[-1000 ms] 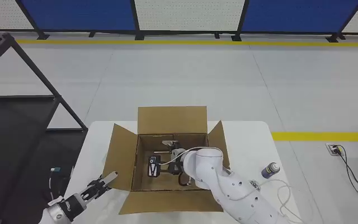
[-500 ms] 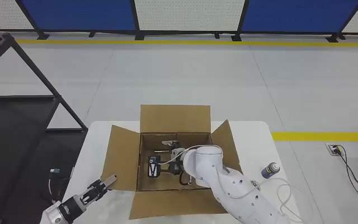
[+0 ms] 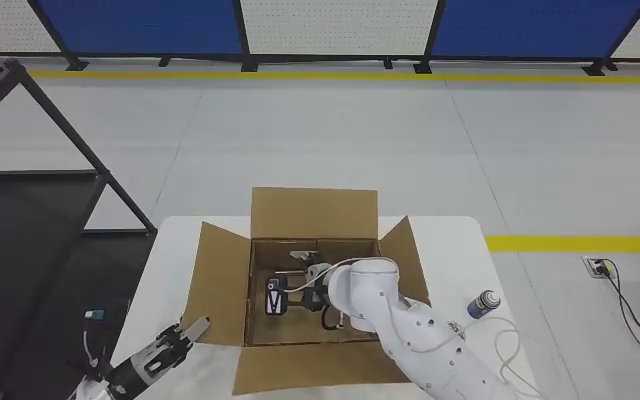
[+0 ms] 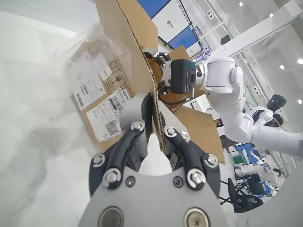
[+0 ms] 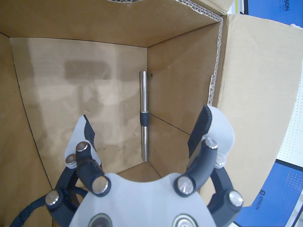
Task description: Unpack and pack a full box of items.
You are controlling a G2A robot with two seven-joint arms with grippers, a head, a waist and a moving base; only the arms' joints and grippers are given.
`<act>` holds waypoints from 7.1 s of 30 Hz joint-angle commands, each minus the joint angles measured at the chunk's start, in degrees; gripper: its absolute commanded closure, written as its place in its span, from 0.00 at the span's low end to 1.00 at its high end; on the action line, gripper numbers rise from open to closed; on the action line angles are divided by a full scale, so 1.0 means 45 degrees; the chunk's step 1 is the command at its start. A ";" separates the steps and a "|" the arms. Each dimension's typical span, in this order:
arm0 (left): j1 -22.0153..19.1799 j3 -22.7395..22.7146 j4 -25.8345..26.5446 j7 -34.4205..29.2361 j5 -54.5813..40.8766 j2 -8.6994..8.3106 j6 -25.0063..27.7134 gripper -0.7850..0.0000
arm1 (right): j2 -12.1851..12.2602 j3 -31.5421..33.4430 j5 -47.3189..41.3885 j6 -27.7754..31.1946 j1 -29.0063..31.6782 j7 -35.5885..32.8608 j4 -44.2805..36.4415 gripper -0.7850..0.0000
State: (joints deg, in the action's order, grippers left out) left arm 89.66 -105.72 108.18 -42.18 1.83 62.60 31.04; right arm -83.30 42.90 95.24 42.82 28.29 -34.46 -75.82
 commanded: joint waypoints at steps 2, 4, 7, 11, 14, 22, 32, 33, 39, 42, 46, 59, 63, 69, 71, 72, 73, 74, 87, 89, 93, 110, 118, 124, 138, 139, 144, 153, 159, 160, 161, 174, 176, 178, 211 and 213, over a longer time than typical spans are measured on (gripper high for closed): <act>0.0027 0.0103 -0.0069 0.0126 0.0124 -0.0015 0.0131 1.00 | 0.0009 0.0057 0.0052 0.0068 0.0052 0.0026 -0.0033 0.00; 0.0019 0.0117 -0.0067 0.0243 0.0238 -0.0030 0.0359 1.00 | 0.0013 0.0087 0.0046 0.0222 0.0076 -0.0030 0.0000 0.00; 0.0053 0.0196 -0.0104 0.0382 0.0351 -0.0047 0.0481 1.00 | -0.0018 0.0237 -0.0589 0.0776 -0.0008 -0.0452 0.0419 0.00; 0.0042 0.0286 -0.0154 0.0729 0.0782 -0.0064 0.0942 1.00 | -0.0174 0.0306 -0.1824 0.1455 -0.0478 -0.1095 0.1255 0.00; 0.0024 0.0349 -0.0250 0.1069 0.1092 -0.0071 0.1298 1.00 | -0.0310 0.0227 -0.2466 0.1600 -0.0810 -0.1370 0.1778 0.00; -0.0096 0.0519 -0.0658 0.2222 0.2019 -0.0073 0.2726 1.00 | -0.0551 -0.0090 -0.3045 0.1768 -0.1406 -0.1542 0.2567 0.00; -0.0171 0.0738 -0.1102 0.3241 0.2895 -0.0044 0.2939 1.00 | -0.0662 -0.0262 -0.3076 0.1723 -0.1645 -0.1351 0.2920 0.00; -0.0171 0.0738 -0.1102 0.3241 0.2895 -0.0044 0.2939 1.00 | -0.0667 -0.0270 -0.3074 0.1719 -0.1654 -0.1342 0.2935 0.00; -0.0171 0.0738 -0.1102 0.3241 0.2895 -0.0044 0.2939 1.00 | -0.0691 -0.0287 -0.3080 0.1694 -0.1700 -0.1288 0.3029 0.00; -0.0157 0.0824 -0.1011 0.3550 0.2995 -0.0032 0.3005 1.00 | -0.0701 -0.0298 -0.3075 0.1692 -0.1718 -0.1268 0.3064 0.00; -0.0205 0.0863 -0.1178 0.4148 0.3320 -0.0027 0.3713 1.00 | -0.0708 -0.0301 -0.3062 0.1696 -0.1729 -0.1245 0.3094 0.00; -0.0695 0.1114 -0.2001 0.6170 0.5048 0.0029 0.5991 1.00 | -0.0646 -0.0188 -0.2919 0.1655 -0.1565 -0.1229 0.2870 0.00; -0.0742 0.1227 -0.1958 0.6917 0.5879 0.0048 0.5991 1.00 | -0.0614 -0.0126 -0.2894 0.1652 -0.1483 -0.1233 0.2805 0.00; -0.0808 0.1417 -0.2066 0.7871 0.6975 0.0016 0.5991 1.00 | -0.0309 0.0298 -0.1796 0.1338 -0.0899 0.0024 0.1562 0.00; -0.0845 0.1491 -0.2130 0.8149 0.7241 -0.0001 0.5991 1.00 | -0.0130 0.0535 -0.1174 0.1212 -0.0527 0.0314 0.0940 0.00; -0.0865 0.1529 -0.2159 0.8271 0.7381 -0.0011 0.5991 1.00 | -0.0048 0.0672 -0.0924 0.1068 -0.0317 0.0433 0.0593 0.00; -0.0893 0.1558 -0.2181 0.8413 0.7517 -0.0021 0.5991 1.00 | 0.0035 0.0780 -0.0633 0.0993 -0.0102 0.0556 0.0205 0.00; -0.0919 0.1591 -0.2200 0.8573 0.7646 -0.0030 0.5991 1.00 | 0.0120 0.0921 -0.0347 0.0876 0.0119 0.0676 -0.0164 0.00; -0.1338 0.2248 -0.2740 1.1778 0.9619 -0.0206 0.5991 1.00 | 0.0720 0.2100 0.1146 0.0707 0.1933 0.1066 -0.2741 0.00; -0.1410 0.2286 -0.2799 1.2302 1.0165 -0.0266 0.5991 1.00 | 0.0731 0.2138 0.1142 0.0707 0.1972 0.1070 -0.2779 0.00; -0.1446 0.2537 -0.2991 1.3472 1.1253 -0.0383 0.5991 1.00 | 0.0742 0.2175 0.1149 0.0691 0.2009 0.1054 -0.2831 0.00; -0.1695 0.2904 -0.4117 1.6838 1.3574 -0.0826 0.5991 1.00 | 0.0718 0.2163 0.1036 0.0726 0.1801 0.1227 -0.2459 0.00; -0.1845 0.3032 -0.4382 1.8342 1.4511 -0.0728 0.5494 1.00 | 0.0660 0.2098 0.0854 0.0664 0.1575 0.1116 -0.2088 0.00; -0.1958 0.3223 -0.4715 1.8573 1.4564 -0.0660 0.5111 1.00 | 0.0637 0.2116 0.0838 0.0331 0.1616 0.0899 -0.2234 0.00; -0.2102 0.3757 -0.4706 1.7877 1.2844 -0.0394 0.3355 1.00 | 0.0755 0.2637 0.0981 -0.0432 0.2191 0.1240 -0.2932 0.00; -0.2110 0.3799 -0.4693 1.7853 1.2735 -0.0373 0.3244 1.00 | 0.0766 0.2675 0.1014 -0.0497 0.2257 0.1232 -0.3022 0.00; -0.2201 0.3945 -0.4664 1.7459 1.2316 -0.0292 0.2784 1.00 | 0.0825 0.2934 0.1035 -0.0843 0.2650 0.1096 -0.3534 0.00; -0.2201 0.3784 -0.4686 1.6394 1.1919 -0.0280 0.2817 1.00 | 0.0792 0.2979 0.0689 -0.0781 0.2626 0.0090 -0.3317 0.00; -0.2006 0.3486 -0.4592 1.6105 1.1548 -0.0282 0.2877 0.00 | 0.0865 0.3196 0.0930 -0.1168 0.3015 0.0645 -0.3952 0.00; -0.1959 0.3416 -0.4576 1.6053 1.1466 -0.0285 0.2906 0.00 | 0.0897 0.3303 0.0951 -0.1165 0.3142 0.0722 -0.4193 0.00; -0.1922 0.3349 -0.4552 1.5992 1.1385 -0.0289 0.2950 0.00 | 0.0931 0.3433 0.0974 -0.1165 0.3271 0.0745 -0.4473 0.00; -0.1017 0.1774 -0.4232 1.6054 1.0802 -0.0414 0.4095 0.00 | 0.1425 0.6989 -0.2724 -0.0890 0.6260 -0.0472 -0.9442 0.00; -0.0655 0.1230 -0.4024 1.6264 1.0729 -0.0454 0.4438 0.00 | 0.1491 0.7431 -0.3085 -0.0680 0.6540 -0.0823 -0.9751 0.00; -0.0245 0.0647 -0.3743 1.6572 1.0570 -0.0486 0.4855 0.00 | 0.1491 0.7431 -0.3085 -0.0680 0.6540 -0.0823 -0.9751 0.00; 0.0155 0.0196 -0.3475 1.6675 1.0094 -0.0514 0.5481 0.00 | 0.2097 1.2237 -1.3859 -0.5147 0.7563 -0.9086 -1.1398 0.00; 0.0155 0.0196 -0.3475 1.6675 1.0094 -0.0514 0.5481 0.00 | 0.2097 1.2237 -1.3859 -0.5147 0.7563 -0.9086 -1.1398 0.00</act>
State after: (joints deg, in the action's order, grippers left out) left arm 90.36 -104.83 92.55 32.86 47.26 60.29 55.70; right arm -73.87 97.96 32.97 19.66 62.33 -75.23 -127.12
